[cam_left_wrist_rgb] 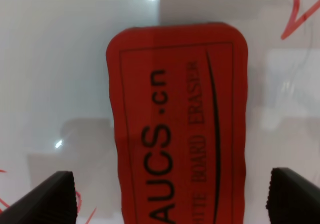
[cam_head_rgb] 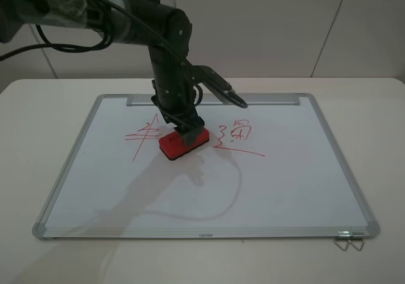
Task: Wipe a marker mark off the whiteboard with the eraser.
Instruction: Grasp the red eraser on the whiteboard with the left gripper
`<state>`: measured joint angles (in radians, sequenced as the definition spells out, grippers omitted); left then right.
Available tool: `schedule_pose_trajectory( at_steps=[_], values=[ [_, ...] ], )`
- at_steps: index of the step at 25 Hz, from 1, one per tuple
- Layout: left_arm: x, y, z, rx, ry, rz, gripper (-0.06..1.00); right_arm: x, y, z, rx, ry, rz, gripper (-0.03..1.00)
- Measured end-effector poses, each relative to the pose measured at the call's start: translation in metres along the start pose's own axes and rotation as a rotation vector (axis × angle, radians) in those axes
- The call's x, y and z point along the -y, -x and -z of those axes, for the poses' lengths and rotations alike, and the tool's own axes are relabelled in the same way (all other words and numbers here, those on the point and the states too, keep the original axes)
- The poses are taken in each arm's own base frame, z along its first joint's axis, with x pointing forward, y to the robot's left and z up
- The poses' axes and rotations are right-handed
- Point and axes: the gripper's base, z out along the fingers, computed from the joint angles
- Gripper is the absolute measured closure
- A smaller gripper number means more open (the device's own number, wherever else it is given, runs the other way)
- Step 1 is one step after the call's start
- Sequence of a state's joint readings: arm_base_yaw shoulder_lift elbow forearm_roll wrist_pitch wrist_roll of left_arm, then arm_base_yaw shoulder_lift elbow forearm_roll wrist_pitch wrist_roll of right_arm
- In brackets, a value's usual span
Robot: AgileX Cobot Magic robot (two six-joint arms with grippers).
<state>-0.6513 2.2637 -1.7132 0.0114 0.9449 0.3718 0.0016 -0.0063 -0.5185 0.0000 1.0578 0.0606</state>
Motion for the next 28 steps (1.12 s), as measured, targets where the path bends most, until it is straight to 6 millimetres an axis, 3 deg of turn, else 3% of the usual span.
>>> schedule_pose_trajectory(
  at_steps=[28],
  values=[
    [0.002,0.000,-0.027,0.007,0.003,0.035,0.19,0.000,0.000,0.000,0.000,-0.005,0.003,0.14]
  ],
)
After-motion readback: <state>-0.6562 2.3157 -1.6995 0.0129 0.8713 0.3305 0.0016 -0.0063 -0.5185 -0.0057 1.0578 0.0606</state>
